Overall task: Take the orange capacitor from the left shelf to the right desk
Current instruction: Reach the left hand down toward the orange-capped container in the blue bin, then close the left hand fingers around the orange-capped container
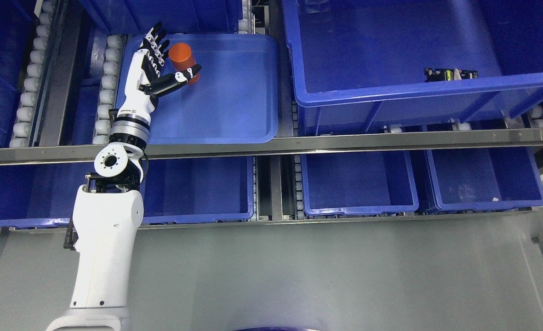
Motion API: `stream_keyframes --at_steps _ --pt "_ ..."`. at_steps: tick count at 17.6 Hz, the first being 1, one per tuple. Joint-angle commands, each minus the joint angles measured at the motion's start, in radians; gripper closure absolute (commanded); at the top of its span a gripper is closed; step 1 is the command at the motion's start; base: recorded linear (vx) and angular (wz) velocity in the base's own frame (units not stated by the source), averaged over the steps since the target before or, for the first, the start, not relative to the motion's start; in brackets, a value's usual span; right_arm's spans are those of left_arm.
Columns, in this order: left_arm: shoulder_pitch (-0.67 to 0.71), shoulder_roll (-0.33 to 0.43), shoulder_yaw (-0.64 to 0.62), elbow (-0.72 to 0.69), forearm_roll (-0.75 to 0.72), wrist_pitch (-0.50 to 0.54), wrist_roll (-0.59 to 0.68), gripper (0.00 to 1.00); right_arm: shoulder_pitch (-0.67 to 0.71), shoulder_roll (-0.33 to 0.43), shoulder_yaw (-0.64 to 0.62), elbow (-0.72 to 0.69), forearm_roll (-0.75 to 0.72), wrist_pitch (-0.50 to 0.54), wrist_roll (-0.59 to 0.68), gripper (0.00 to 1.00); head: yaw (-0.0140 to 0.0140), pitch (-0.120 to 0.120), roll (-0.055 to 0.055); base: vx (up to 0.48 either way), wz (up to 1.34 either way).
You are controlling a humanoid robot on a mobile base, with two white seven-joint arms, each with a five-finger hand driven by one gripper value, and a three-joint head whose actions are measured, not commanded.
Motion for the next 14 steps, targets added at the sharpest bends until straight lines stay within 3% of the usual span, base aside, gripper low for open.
stream_keyframes --at_steps 1,10,14 --pt "-0.103 -0.009 -0.056 0.29 -0.031 -0.008 0.0 0.0 0.023 -0.017 -0.017 -0.017 0.003 0.0 -0.001 0.0 0.0 0.0 0.0 0.0 0.0" --pt "-0.167 -0.007 -0.068 0.39 -0.075 -0.011 0.001 0.02 0.023 -0.017 -0.017 -0.017 0.003 0.0 -0.001 0.0 0.0 0.0 0.0 0.0 0.0" --pt "-0.19 -0.006 -0.068 0.393 -0.074 -0.011 0.0 0.19 0.023 -0.017 -0.018 -0.017 0.003 -0.001 0.0 0.0 0.0 0.0 0.0 0.0 0.0"
